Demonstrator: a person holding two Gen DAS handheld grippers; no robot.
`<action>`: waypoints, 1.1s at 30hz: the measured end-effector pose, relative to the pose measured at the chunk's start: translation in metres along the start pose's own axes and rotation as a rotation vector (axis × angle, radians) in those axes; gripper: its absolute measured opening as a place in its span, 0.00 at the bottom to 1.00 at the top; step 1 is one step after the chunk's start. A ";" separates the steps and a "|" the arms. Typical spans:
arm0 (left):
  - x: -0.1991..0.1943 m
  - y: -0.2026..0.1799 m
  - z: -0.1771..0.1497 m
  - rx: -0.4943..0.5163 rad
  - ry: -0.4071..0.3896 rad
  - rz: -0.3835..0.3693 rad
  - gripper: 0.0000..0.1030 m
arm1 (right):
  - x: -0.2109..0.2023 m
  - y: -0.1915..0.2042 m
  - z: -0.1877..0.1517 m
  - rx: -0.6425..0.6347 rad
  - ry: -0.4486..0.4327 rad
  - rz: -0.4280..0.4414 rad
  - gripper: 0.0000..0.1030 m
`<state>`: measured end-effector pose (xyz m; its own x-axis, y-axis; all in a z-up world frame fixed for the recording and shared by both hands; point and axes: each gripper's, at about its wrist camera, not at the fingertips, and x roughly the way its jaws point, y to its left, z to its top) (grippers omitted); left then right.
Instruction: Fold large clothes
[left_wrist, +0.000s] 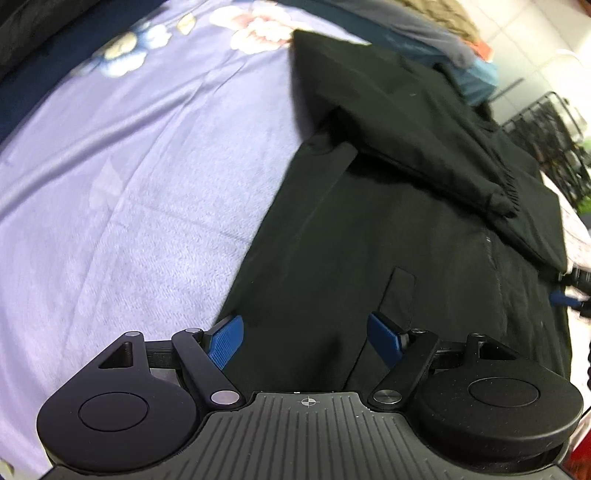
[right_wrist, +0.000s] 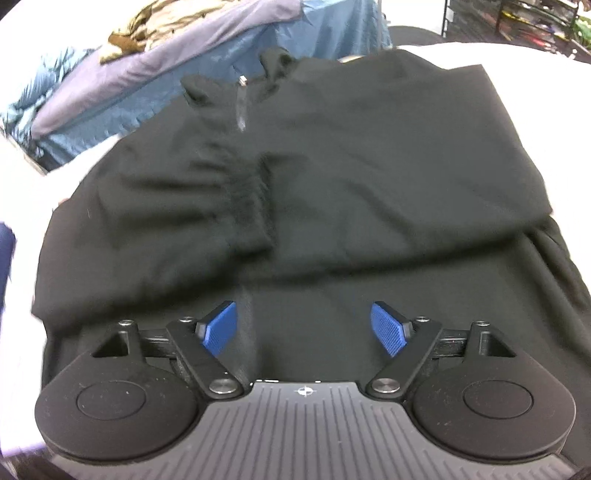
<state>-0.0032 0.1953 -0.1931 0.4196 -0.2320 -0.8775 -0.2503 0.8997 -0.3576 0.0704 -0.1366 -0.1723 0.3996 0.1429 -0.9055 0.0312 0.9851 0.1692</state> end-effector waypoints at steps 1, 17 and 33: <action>-0.005 0.000 -0.002 0.022 -0.015 -0.001 1.00 | -0.004 -0.009 -0.009 -0.007 0.014 0.001 0.80; -0.042 0.048 -0.077 -0.241 -0.041 -0.075 1.00 | -0.079 -0.221 -0.081 0.044 0.045 0.079 0.64; -0.036 0.028 -0.106 -0.138 0.057 -0.018 1.00 | -0.078 -0.314 -0.130 0.224 0.157 0.310 0.41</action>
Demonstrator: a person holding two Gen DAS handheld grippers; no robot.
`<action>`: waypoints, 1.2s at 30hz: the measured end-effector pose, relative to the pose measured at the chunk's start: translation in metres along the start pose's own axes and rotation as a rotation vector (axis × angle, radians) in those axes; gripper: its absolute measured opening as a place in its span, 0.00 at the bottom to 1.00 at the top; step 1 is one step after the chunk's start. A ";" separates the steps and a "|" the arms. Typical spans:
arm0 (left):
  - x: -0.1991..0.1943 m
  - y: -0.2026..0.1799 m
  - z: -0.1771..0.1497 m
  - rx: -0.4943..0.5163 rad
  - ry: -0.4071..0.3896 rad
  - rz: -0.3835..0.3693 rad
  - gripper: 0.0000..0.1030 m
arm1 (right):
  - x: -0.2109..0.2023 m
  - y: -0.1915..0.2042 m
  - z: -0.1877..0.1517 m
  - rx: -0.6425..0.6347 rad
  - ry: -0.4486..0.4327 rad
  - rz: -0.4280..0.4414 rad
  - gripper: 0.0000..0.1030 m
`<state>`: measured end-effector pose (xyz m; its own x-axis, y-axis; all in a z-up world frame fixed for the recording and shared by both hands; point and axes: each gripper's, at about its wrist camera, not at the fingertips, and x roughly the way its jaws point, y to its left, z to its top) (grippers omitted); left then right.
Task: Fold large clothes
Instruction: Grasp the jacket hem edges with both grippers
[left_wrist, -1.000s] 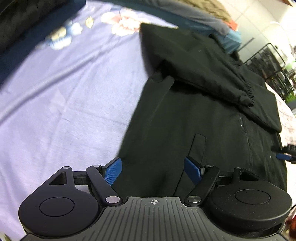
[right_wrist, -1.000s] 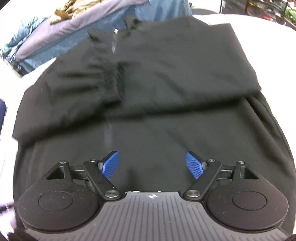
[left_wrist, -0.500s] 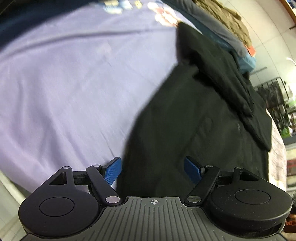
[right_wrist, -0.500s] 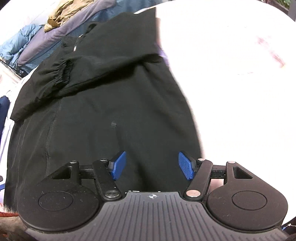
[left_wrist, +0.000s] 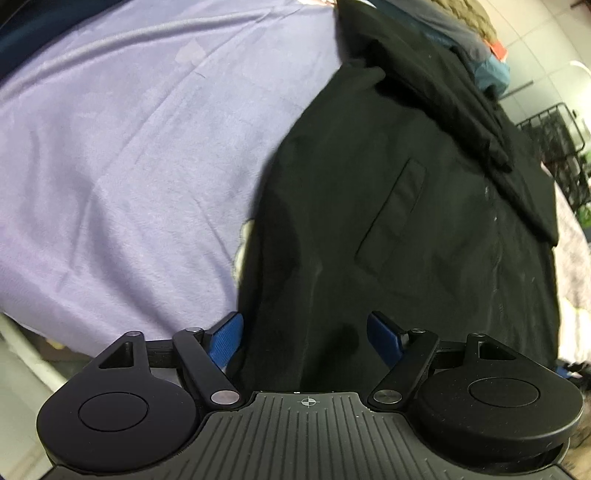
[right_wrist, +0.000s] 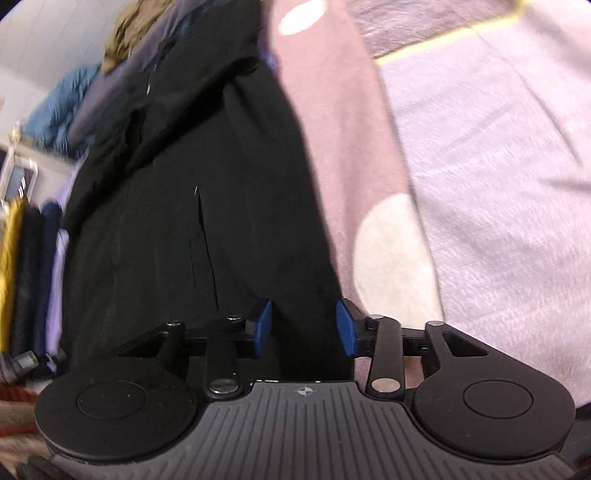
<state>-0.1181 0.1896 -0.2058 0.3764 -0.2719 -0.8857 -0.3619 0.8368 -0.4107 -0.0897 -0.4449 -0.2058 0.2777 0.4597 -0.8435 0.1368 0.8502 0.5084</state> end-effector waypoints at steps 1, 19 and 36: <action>-0.003 0.004 0.001 -0.012 -0.008 -0.007 1.00 | -0.003 -0.004 -0.001 0.013 -0.003 0.019 0.41; 0.007 0.021 -0.026 -0.106 0.065 -0.028 0.95 | 0.011 -0.014 -0.026 -0.104 0.375 0.149 0.43; -0.028 -0.029 0.031 0.057 0.002 -0.130 0.56 | -0.026 0.035 -0.006 -0.116 0.333 0.228 0.07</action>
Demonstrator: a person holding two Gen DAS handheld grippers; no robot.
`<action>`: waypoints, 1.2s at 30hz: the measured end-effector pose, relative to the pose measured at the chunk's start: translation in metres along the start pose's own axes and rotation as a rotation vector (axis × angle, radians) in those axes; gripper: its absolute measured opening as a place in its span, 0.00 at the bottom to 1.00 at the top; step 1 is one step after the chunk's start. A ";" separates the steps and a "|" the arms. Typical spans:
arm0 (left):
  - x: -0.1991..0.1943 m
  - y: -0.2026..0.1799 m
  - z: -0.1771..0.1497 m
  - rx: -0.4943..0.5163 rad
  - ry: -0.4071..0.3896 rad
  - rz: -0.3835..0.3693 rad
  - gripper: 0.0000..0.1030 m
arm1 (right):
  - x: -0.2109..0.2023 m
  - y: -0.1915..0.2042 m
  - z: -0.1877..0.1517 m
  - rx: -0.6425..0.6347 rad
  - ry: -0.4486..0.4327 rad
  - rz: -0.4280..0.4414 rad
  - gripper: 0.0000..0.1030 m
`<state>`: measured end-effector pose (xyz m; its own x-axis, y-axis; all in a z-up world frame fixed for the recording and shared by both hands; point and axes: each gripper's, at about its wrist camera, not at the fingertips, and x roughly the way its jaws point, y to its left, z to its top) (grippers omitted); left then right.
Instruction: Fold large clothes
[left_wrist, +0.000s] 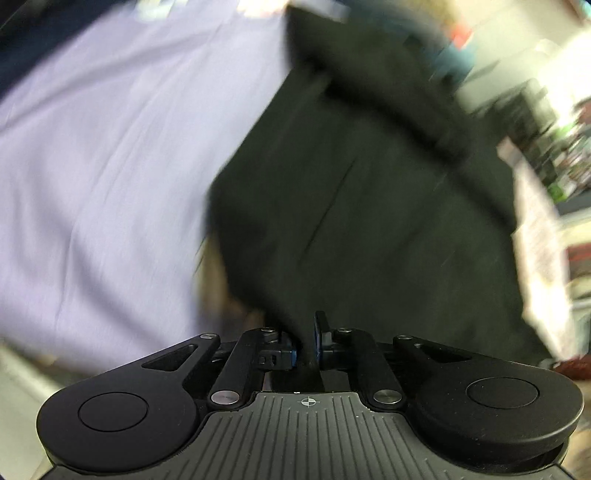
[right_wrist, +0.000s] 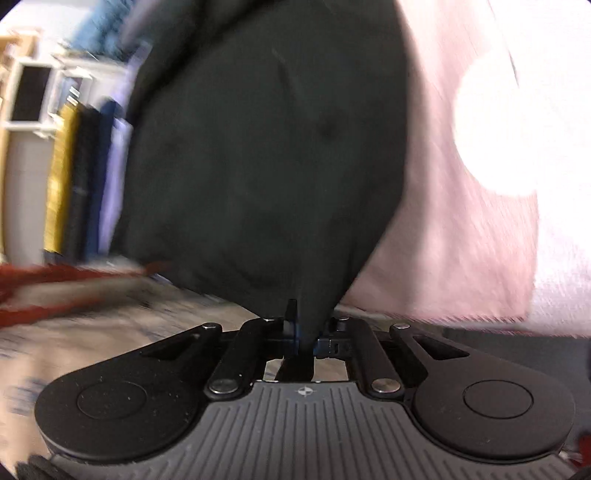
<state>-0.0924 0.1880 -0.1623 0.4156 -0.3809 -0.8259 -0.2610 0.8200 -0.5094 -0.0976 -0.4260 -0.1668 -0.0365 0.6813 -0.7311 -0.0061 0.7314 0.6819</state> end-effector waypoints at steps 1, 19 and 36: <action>-0.006 -0.004 0.014 -0.013 -0.047 -0.043 0.56 | -0.010 0.008 0.008 0.005 -0.041 0.027 0.07; 0.023 -0.064 0.254 0.009 -0.370 -0.081 0.52 | -0.072 0.075 0.264 -0.020 -0.456 -0.057 0.06; 0.122 -0.070 0.387 -0.099 -0.360 -0.015 0.48 | -0.025 0.068 0.422 0.222 -0.589 -0.166 0.06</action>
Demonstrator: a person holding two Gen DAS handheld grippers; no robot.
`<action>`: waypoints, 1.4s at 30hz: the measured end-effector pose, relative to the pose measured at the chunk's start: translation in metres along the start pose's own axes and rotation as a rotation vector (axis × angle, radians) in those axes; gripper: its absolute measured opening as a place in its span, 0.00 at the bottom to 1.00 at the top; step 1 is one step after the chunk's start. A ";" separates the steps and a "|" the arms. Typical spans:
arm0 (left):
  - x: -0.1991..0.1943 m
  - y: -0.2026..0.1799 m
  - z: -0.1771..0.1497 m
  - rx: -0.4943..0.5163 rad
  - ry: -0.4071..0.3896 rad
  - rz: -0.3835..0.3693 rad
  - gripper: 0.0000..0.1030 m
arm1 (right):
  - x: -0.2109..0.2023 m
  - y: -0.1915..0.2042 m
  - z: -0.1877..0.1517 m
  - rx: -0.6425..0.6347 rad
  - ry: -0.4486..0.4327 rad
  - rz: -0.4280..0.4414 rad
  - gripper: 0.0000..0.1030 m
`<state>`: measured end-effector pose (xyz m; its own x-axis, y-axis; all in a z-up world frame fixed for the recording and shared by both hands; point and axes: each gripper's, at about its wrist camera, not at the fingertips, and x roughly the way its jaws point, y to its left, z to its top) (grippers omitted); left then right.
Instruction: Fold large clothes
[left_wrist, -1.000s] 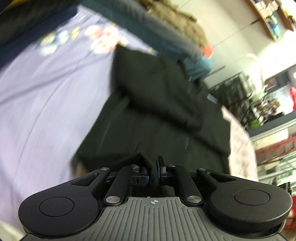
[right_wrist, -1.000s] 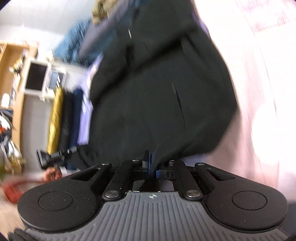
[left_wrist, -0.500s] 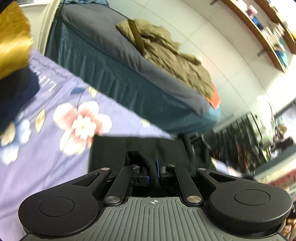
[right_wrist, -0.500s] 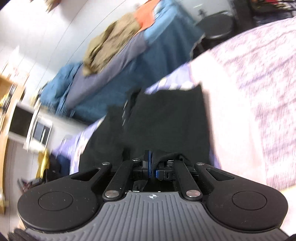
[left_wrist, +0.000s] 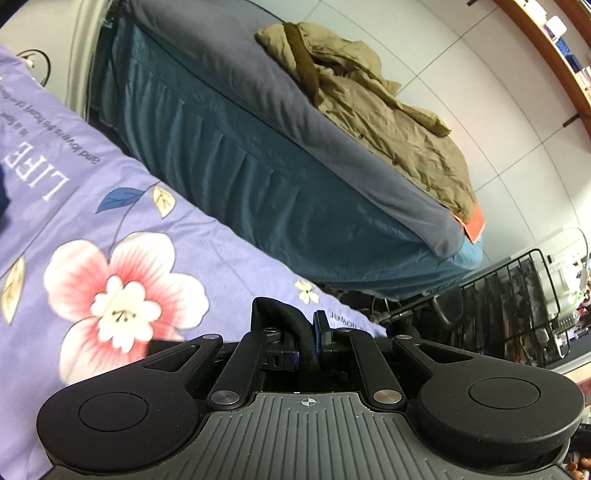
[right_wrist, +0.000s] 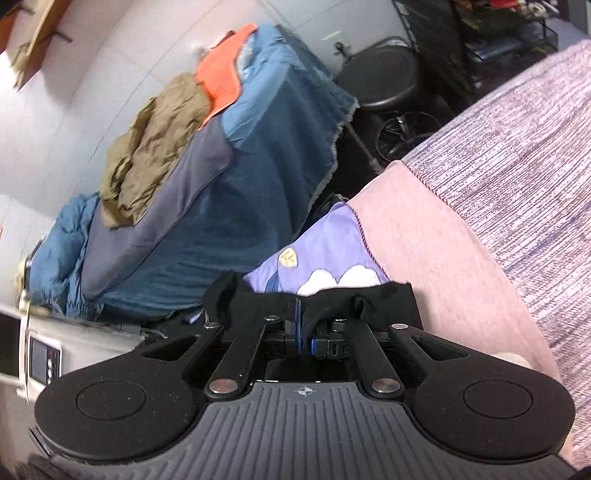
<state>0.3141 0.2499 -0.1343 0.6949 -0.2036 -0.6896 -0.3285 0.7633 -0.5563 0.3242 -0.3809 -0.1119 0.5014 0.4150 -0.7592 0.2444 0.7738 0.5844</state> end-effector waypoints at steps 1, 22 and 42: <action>0.006 -0.001 0.003 0.004 0.003 0.004 0.48 | 0.005 0.000 0.003 0.013 -0.003 -0.008 0.06; 0.064 0.036 0.020 -0.148 0.070 0.004 0.93 | 0.069 -0.026 0.016 0.269 -0.112 -0.058 0.67; 0.071 0.054 0.007 -0.095 0.101 0.020 1.00 | 0.090 0.020 -0.014 -0.365 -0.087 -0.363 0.71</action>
<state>0.3505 0.2810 -0.2104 0.6215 -0.2535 -0.7413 -0.4039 0.7071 -0.5804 0.3628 -0.3216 -0.1723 0.5089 0.0599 -0.8587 0.1173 0.9835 0.1381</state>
